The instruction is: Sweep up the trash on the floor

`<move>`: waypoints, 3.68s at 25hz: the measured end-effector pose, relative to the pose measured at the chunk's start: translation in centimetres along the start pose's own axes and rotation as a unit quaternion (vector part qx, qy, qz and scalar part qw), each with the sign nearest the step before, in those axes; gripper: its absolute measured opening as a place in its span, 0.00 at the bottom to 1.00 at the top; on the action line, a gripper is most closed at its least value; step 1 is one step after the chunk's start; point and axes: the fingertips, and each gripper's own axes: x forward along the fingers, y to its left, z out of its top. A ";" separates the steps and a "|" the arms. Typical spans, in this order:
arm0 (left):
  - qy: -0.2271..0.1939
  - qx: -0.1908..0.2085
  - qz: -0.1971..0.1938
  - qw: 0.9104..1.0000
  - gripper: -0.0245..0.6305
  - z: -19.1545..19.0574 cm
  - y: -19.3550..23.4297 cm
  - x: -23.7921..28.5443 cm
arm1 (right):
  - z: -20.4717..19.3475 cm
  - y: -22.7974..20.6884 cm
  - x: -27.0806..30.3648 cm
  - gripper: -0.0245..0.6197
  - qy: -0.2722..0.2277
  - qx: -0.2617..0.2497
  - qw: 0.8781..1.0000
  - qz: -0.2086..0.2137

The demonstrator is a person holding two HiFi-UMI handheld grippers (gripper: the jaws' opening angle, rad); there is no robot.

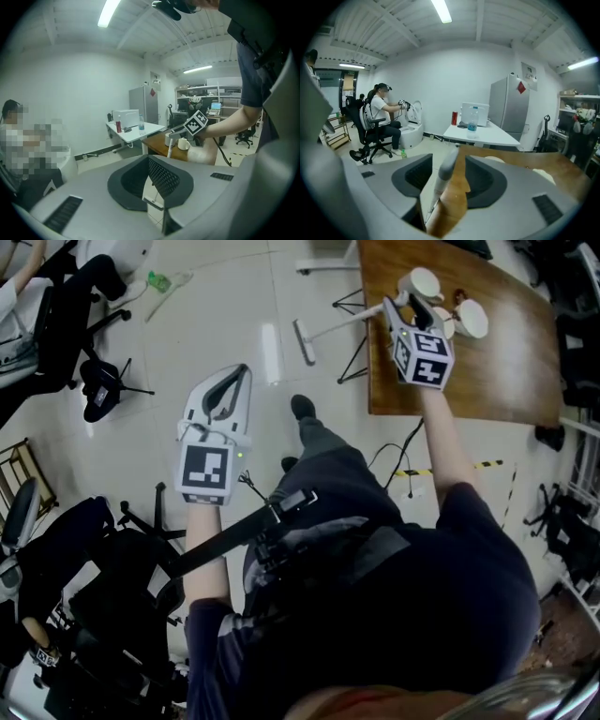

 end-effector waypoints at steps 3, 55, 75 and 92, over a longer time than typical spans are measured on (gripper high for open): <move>0.013 -0.012 0.014 1.000 0.04 -0.7 1.6 0.4 | -0.8 0.5 1.5 0.35 0.009 -0.014 1.000 0.009; 0.010 -0.186 0.312 0.932 0.04 -19.9 22.6 -32.0 | 12.5 65.5 -2.3 0.20 -0.088 -0.293 0.763 0.569; 0.134 -0.261 0.471 0.832 0.04 -25.4 32.9 -33.1 | 7.6 87.7 -6.9 0.20 -0.110 -0.366 0.492 0.782; 0.140 -0.269 0.465 0.832 0.28 -33.6 37.8 -33.0 | 3.0 91.9 -13.1 0.20 -0.089 -0.377 0.407 0.827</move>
